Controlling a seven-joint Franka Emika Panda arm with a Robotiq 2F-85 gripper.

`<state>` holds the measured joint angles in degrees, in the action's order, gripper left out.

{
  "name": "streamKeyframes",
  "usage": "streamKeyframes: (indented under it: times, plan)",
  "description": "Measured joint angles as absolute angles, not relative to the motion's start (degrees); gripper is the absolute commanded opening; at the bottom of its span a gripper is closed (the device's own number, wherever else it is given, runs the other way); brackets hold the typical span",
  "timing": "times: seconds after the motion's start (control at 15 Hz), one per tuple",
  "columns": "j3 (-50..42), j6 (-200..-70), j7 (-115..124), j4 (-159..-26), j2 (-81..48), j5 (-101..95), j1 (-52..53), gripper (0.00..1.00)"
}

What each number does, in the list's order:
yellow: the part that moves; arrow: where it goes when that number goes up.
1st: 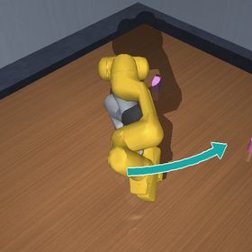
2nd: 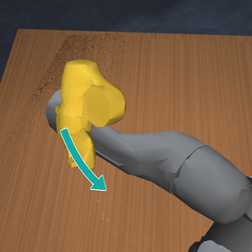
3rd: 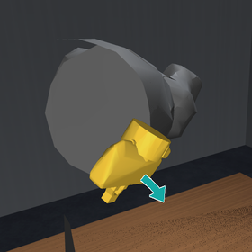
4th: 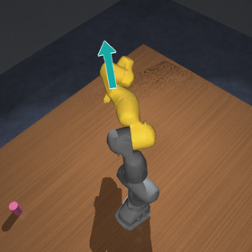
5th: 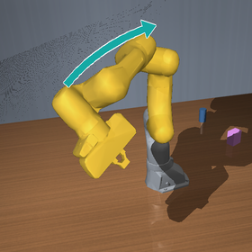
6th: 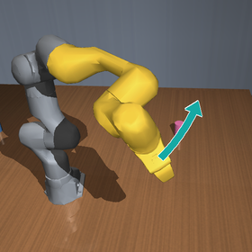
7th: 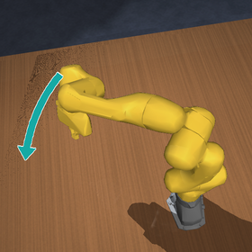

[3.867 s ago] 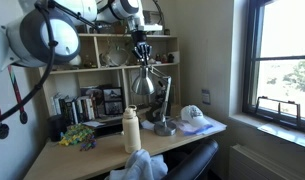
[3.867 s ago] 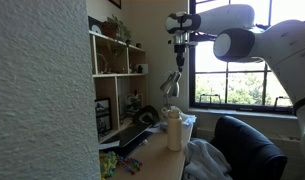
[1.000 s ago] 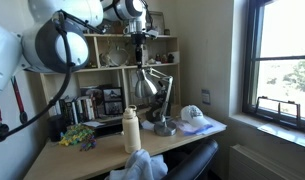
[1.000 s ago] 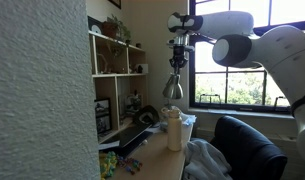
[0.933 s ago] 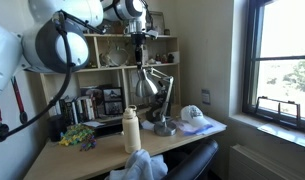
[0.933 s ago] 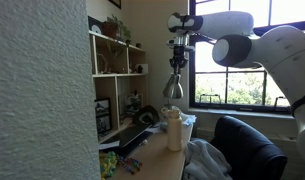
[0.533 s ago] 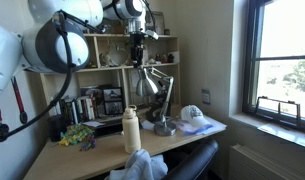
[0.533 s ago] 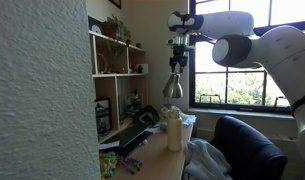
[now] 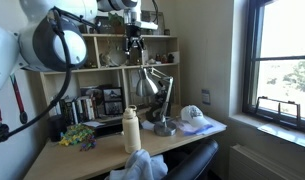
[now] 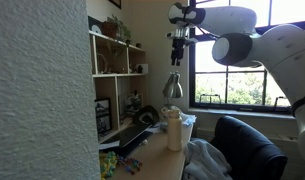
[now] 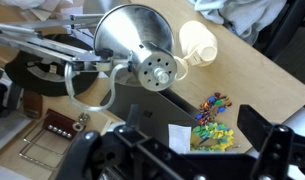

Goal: Tighten the knob on the desk lamp

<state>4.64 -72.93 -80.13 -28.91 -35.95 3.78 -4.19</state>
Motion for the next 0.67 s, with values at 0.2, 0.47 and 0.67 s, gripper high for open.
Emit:
streamKeyframes:
  times: [0.2, 0.47, 0.67]
  plan:
    - [4.6, -71.1, -70.0, -24.3, -36.0, 3.7, -3.9, 1.0]
    - [4.5, -70.7, -57.0, -20.1, -35.8, 3.7, -3.9, 1.0]
    - [4.5, -71.9, -47.4, -20.1, -35.3, 3.6, -3.6, 1.0]
